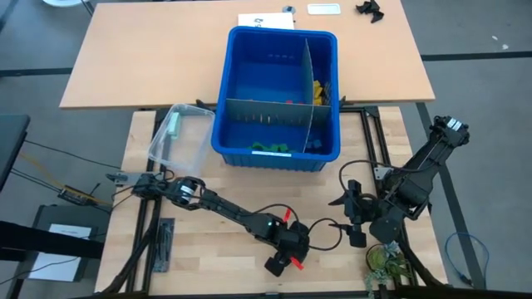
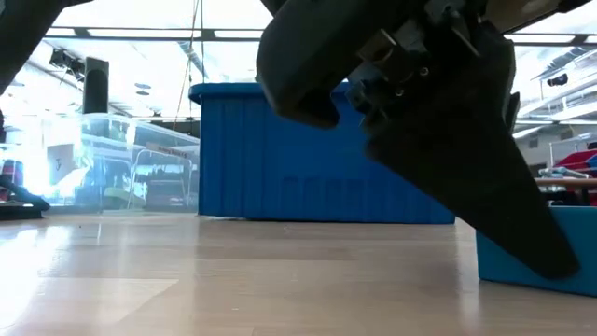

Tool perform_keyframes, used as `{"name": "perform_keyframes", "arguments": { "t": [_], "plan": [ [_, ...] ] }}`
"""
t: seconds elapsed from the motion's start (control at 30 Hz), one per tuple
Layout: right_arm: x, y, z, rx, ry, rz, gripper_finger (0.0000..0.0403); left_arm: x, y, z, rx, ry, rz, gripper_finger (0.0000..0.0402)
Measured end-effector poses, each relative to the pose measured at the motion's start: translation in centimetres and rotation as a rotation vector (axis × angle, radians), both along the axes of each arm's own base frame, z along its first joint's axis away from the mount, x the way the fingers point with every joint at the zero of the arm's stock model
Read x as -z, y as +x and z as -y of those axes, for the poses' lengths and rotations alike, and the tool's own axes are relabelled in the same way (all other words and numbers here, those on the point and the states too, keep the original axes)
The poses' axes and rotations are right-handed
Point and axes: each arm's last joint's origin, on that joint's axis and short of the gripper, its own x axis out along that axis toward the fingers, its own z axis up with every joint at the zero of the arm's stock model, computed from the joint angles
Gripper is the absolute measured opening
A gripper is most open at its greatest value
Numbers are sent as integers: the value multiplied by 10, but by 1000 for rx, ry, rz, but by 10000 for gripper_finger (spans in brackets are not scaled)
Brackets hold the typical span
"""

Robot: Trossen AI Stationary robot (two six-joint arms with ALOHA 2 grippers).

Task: Sort blocks
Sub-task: Put the blue block into the blue bin

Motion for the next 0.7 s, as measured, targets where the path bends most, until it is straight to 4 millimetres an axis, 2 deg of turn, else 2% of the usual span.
{"name": "perform_keyframes", "arguments": {
  "t": [0.1,0.2,0.33,0.43,0.57,0.7],
  "plan": [
    [0,0,0,-2,0,-1,293,-1,1,0,-4,-3,9,93],
    [0,-2,-2,-15,12,-7,293,-13,5,0,-55,6,33,93],
    [-3,-6,-1,-28,23,3,293,-45,11,-1,-122,56,83,93],
    [-9,-9,3,-18,41,34,293,-80,16,-10,-198,118,143,93],
    [-24,-19,15,-14,89,98,293,-121,16,-36,-340,203,253,93],
    [-37,-31,32,39,91,181,293,-156,14,-79,-510,262,351,93]
  ]
}}
